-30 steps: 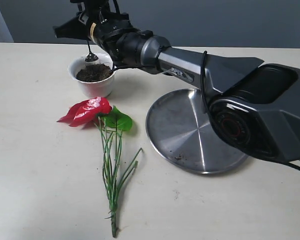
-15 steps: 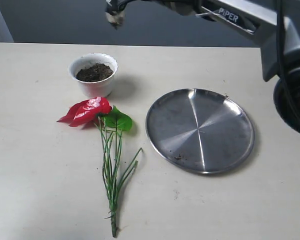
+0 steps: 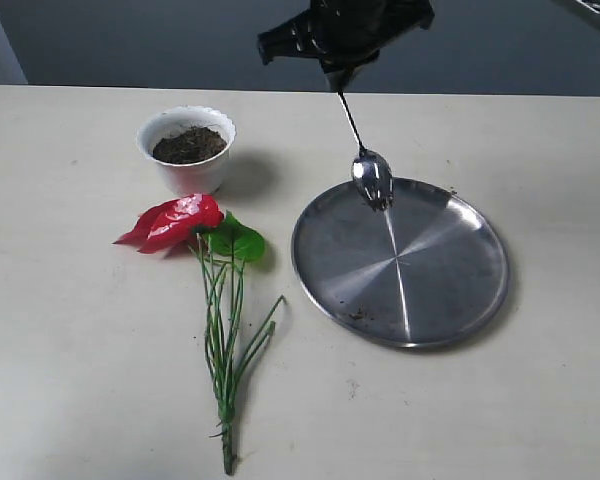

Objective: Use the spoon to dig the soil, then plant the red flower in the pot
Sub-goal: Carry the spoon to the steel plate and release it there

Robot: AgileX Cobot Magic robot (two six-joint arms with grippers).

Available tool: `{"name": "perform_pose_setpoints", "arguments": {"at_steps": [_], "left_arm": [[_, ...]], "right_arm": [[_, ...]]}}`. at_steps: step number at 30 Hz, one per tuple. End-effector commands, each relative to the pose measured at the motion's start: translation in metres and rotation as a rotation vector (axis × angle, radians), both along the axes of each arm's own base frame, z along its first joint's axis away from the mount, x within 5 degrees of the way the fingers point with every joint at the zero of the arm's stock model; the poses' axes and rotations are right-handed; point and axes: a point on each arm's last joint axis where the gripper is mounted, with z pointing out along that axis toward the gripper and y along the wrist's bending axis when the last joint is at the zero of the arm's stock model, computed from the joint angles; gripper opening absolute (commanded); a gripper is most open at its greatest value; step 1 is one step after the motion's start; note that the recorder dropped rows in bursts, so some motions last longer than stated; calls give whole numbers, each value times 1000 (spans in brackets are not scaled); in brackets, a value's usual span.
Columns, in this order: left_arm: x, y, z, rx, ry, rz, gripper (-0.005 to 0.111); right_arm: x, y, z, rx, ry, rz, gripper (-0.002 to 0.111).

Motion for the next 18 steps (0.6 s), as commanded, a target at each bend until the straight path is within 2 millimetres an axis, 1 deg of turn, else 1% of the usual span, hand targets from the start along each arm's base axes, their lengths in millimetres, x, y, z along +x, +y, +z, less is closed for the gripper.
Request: {"name": "perform_pose_setpoints", "arguments": {"at_steps": [1,9,12,18], "left_arm": [[0,0,0,-4,-9,3,0],[0,0,0,-4,-9,3,0],[0,0,0,-4,-9,3,0],[0,0,0,-4,-9,3,0]], "right_arm": [[11,-20,-34,-37,113,-41,-1],[14,-45,-97,-62,335,-113,-1],[13,-47,-112,-76,377,-120,-1],[7,-45,-126,-61,442,-114,-1]]}}
